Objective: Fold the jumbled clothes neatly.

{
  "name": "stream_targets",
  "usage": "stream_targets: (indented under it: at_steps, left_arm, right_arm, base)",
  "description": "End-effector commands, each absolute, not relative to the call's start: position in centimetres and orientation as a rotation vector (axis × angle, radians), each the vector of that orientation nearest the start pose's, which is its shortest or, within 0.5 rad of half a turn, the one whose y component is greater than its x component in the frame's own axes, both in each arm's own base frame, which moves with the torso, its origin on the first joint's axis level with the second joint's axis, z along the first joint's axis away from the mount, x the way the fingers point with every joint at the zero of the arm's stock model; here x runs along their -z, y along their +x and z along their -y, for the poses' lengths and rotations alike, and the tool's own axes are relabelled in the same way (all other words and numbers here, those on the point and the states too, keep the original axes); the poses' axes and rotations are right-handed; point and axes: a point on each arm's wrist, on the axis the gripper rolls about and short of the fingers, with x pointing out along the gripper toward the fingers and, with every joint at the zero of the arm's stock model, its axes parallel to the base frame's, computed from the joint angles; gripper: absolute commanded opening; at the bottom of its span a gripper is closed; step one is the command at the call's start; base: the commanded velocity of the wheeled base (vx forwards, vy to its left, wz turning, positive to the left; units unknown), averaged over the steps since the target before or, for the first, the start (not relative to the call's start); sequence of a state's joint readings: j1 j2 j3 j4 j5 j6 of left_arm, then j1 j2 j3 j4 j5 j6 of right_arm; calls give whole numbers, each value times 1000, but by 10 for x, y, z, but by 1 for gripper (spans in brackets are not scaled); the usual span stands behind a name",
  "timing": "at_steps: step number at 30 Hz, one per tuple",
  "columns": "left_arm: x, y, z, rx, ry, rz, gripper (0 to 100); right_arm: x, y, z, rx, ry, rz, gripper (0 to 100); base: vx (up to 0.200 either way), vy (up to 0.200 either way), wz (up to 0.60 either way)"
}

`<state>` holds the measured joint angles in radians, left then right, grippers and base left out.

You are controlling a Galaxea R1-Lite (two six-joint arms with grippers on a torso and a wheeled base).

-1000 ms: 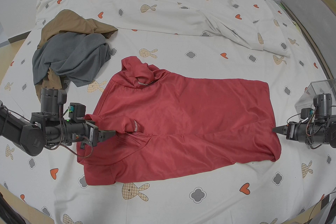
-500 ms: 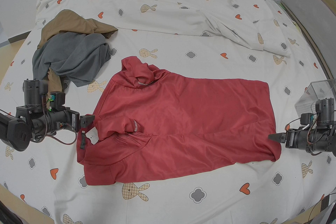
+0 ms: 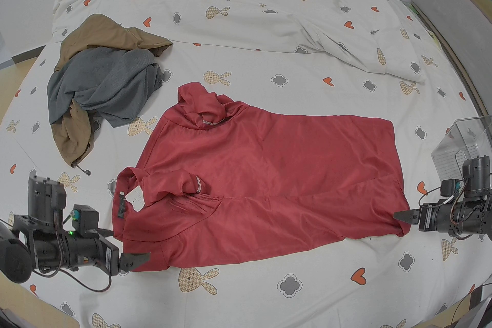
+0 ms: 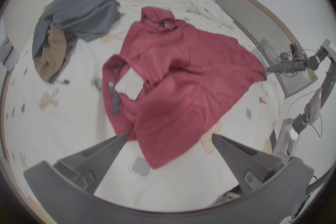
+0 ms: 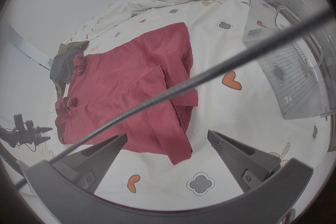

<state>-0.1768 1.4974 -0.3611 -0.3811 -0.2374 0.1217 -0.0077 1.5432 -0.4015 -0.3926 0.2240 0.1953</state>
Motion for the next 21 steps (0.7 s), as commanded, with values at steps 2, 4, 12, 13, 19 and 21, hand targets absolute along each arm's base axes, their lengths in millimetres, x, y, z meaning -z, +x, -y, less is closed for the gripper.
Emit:
stream_targets:
  at_steps: [2,4,12,13,19,21]
  left_arm:
    - [-94,171,35,428,79,-774,100]
    - [-88,165,34,422,70,-805,100]
    - [-72,184,37,354,-88,-844,100]
    - [-66,187,37,344,-108,-854,100]
    - [-48,201,40,310,-163,-906,100]
    - [-46,204,40,304,-172,-906,100]
  right_arm:
    - [-103,198,-3,-128,273,-760,100]
    - [-101,196,-3,-126,274,-771,100]
    - [-101,196,-4,-131,273,-772,100]
    - [-101,196,-4,-131,273,-772,100]
    - [-101,196,-3,-127,275,-772,100]
    - [-101,196,-3,-127,275,-772,100]
  base:
    - [0,0,0]
    - [0,0,0]
    - [0,0,0]
    - [0,0,0]
    - [0,0,0]
    - [0,0,0]
